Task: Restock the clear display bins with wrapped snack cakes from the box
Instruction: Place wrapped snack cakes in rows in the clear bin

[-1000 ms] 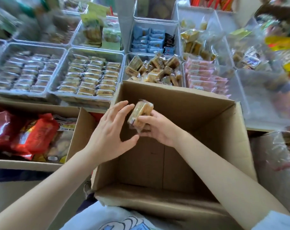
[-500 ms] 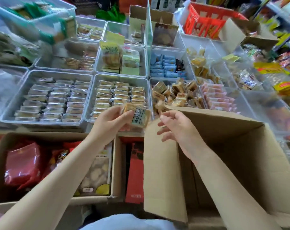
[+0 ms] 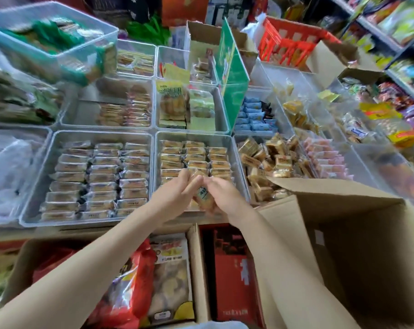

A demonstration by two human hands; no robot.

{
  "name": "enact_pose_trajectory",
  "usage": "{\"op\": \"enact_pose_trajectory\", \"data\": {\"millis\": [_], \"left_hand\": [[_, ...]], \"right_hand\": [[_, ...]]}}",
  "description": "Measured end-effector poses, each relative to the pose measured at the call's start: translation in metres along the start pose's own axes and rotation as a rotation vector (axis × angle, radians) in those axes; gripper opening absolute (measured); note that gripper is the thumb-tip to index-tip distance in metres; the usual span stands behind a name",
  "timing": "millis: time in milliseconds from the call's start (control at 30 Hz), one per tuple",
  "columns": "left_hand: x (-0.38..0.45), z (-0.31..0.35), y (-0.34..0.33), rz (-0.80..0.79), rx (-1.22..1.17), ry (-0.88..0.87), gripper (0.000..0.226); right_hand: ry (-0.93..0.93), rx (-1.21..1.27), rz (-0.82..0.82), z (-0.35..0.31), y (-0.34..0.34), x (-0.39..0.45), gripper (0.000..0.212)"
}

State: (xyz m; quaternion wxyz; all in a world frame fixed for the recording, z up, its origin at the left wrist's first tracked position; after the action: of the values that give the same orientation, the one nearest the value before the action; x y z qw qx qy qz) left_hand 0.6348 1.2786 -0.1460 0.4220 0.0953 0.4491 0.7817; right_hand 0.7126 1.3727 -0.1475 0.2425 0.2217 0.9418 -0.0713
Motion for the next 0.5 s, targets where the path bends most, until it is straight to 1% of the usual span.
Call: {"op": "enact_pose_trajectory", "data": {"millis": [67, 100, 167, 233, 300, 367, 433, 500], "left_hand": [[0.023, -0.006, 0.001, -0.058, 0.027, -0.022, 0.046], [0.038, -0.010, 0.002, -0.063, 0.000, -0.017, 0.052], [0.072, -0.021, 0.004, -0.031, 0.016, 0.025, 0.058], [0.108, -0.031, -0.003, -0.024, 0.168, 0.048, 0.051], [0.142, -0.028, -0.016, -0.035, 0.330, 0.005, 0.044], [0.172, -0.017, -0.031, -0.049, 0.424, -0.052, 0.045], [0.200, -0.005, -0.044, -0.057, 0.472, -0.099, 0.050], [0.226, 0.003, -0.055, -0.062, 0.512, -0.137, 0.061]], "right_hand": [[0.008, -0.071, -0.008, -0.008, 0.010, 0.024, 0.045], [0.021, -0.089, 0.016, -0.017, 0.019, 0.036, 0.047], [0.055, -0.054, 0.106, -0.037, 0.046, 0.065, 0.043], [0.086, 0.018, 0.232, -0.055, 0.082, 0.094, 0.040], [0.109, 0.074, 0.343, -0.066, 0.116, 0.123, 0.034], [0.117, 0.135, 0.409, -0.070, 0.141, 0.150, 0.025], [0.107, 0.097, 0.438, -0.071, 0.157, 0.176, 0.025], [0.112, -0.042, 0.430, -0.073, 0.166, 0.200, 0.030]]}}
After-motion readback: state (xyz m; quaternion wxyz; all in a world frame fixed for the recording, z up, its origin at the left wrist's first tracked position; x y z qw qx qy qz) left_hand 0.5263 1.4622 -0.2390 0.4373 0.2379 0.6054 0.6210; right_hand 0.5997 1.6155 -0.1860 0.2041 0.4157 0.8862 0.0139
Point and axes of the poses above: each hand's wrist, its own x-axis towards the middle knuckle, its own y-axis out of the back of the hand, z = x × y, the point moved 9 cm from there along x, towards the middle knuckle, and after that the axes turned 15 degrees about x, right-handed, at the moved point
